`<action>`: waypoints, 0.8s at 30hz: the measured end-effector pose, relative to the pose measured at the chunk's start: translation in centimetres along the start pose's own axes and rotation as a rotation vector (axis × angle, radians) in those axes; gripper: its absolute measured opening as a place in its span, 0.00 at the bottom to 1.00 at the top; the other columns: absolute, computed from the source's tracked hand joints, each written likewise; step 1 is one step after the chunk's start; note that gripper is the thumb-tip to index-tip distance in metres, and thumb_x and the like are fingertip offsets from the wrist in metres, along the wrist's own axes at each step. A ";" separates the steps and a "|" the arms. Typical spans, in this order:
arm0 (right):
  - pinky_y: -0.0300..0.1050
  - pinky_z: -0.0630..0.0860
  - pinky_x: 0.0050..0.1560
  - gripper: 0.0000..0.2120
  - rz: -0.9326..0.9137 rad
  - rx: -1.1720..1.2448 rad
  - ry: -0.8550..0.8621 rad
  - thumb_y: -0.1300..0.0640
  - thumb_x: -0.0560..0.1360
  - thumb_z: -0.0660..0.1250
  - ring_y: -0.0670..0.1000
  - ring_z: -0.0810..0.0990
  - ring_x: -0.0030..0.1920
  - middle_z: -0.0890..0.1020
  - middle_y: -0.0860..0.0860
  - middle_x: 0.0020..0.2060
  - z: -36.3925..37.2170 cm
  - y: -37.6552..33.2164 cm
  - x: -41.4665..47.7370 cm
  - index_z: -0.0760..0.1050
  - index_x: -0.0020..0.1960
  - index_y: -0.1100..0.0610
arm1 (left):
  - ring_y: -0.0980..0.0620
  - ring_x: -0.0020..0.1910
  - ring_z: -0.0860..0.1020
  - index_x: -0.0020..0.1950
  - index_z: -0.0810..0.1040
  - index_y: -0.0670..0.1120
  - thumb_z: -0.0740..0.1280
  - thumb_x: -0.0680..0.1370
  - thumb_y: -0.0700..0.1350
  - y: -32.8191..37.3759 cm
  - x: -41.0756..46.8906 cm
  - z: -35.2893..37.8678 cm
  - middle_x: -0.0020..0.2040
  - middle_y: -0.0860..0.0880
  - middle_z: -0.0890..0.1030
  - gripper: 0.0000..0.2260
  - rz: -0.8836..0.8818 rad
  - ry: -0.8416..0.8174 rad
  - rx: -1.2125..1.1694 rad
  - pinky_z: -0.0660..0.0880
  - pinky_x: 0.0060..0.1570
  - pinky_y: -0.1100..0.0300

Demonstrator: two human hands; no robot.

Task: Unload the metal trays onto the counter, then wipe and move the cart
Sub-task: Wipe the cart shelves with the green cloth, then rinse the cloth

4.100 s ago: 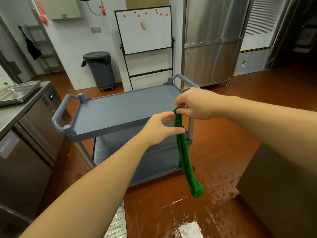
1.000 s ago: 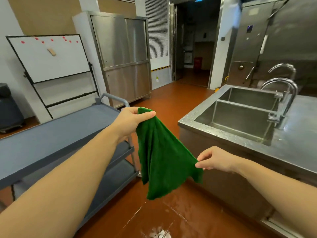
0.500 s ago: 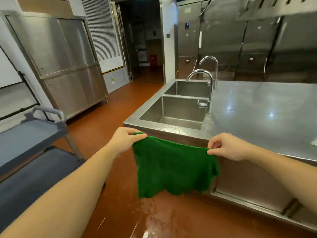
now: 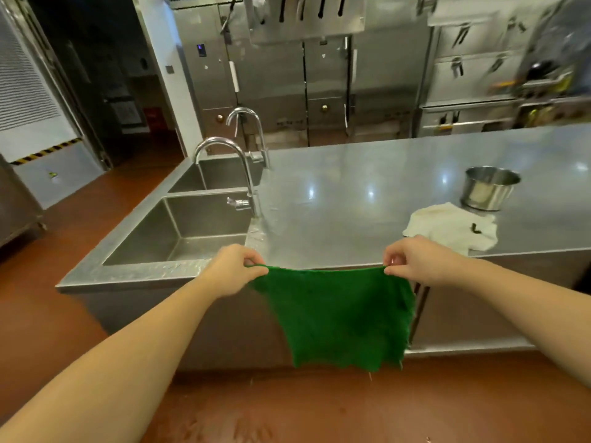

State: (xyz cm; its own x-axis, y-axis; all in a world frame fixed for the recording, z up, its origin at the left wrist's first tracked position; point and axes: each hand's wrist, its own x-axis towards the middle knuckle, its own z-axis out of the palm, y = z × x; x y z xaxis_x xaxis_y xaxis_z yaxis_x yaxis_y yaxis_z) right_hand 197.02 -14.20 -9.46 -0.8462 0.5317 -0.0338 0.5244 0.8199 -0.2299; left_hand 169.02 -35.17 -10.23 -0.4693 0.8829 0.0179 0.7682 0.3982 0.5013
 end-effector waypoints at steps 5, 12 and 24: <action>0.38 0.70 0.38 0.04 0.073 -0.008 0.013 0.53 0.75 0.69 0.47 0.77 0.38 0.80 0.48 0.38 -0.4 4.8 1.6 0.79 0.47 0.53 | 0.59 0.39 0.78 0.43 0.82 0.52 0.71 0.75 0.49 1.9 6.0 1.8 0.37 0.56 0.81 0.03 0.075 -0.045 -0.029 0.70 0.36 0.67; 0.40 0.71 0.42 0.06 0.076 -0.166 -0.093 0.50 0.76 0.67 0.46 0.77 0.40 0.80 0.44 0.39 0.2 7.9 9.0 0.80 0.50 0.51 | 0.62 0.33 0.77 0.43 0.84 0.48 0.74 0.73 0.47 0.0 14.7 3.2 0.37 0.50 0.84 0.04 0.105 -0.130 -0.010 0.74 0.38 0.66; 0.41 0.71 0.42 0.04 0.196 0.062 -0.123 0.53 0.79 0.63 0.51 0.77 0.43 0.78 0.45 0.39 2.8 11.9 21.4 0.73 0.45 0.51 | 0.54 0.44 0.78 0.47 0.82 0.48 0.69 0.77 0.49 -3.8 26.6 5.5 0.43 0.52 0.82 0.06 0.049 -0.088 0.017 0.77 0.47 0.56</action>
State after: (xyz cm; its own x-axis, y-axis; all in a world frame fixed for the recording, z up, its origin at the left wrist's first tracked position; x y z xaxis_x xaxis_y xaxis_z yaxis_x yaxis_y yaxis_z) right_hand 184.92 6.34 -15.70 -0.7360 0.6464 -0.2013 0.6762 0.6870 -0.2662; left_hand 155.99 -11.84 -16.45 -0.3915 0.9195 -0.0342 0.7970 0.3575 0.4868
